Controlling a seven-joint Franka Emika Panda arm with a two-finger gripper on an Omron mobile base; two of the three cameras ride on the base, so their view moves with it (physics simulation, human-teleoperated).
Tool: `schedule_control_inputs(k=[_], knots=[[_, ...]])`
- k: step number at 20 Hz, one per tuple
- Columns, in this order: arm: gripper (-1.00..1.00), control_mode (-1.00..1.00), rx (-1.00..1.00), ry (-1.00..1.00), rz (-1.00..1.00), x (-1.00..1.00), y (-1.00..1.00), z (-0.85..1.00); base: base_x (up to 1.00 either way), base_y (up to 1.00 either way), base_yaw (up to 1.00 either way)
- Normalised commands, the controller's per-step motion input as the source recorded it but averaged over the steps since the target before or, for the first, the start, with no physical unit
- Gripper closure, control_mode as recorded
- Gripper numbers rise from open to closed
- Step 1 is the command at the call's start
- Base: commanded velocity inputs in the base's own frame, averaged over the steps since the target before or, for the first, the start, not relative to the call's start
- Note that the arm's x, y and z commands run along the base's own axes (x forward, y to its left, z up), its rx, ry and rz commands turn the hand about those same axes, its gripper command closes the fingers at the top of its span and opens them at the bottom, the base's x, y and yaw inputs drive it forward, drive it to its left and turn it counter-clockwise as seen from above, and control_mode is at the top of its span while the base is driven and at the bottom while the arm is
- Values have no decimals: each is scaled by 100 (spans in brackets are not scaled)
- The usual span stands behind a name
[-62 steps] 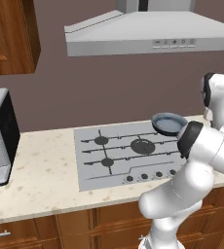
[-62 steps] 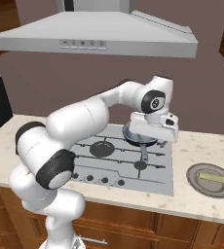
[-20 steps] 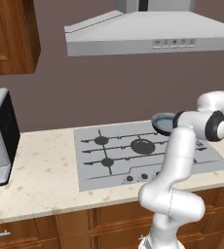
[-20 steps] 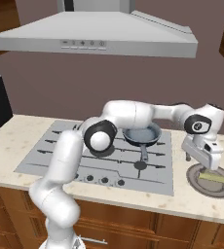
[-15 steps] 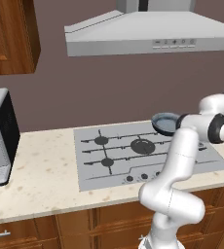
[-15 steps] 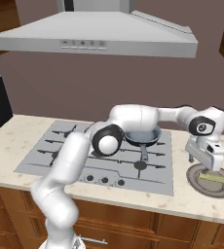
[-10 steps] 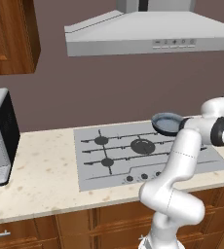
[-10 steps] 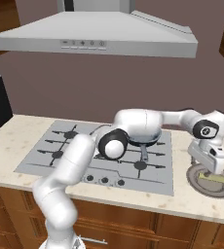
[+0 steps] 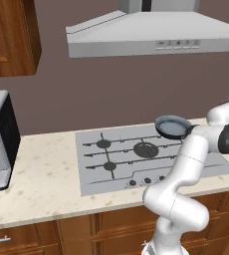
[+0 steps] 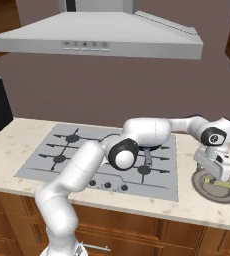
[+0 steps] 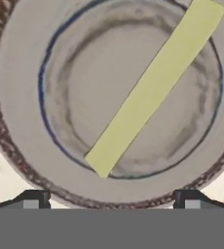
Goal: Pick up the butter stick and place it in the pan. Then turn on the burner for the pan.
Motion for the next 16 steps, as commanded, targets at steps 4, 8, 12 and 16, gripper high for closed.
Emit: schedule_control_inputs(k=[4, 8, 12, 16], knots=[[-100, -100, 0, 0, 0, 9, -14, -15, 0, 0, 0], [-100, -100, 0, 0, 0, 2, -18, -9, 0, 0, 0], [-100, -100, 0, 0, -1, 6, -13, -5, 0, 0, 0], [-100, -100, 0, 0, -1, 9, -13, -5, 0, 0, 0]])
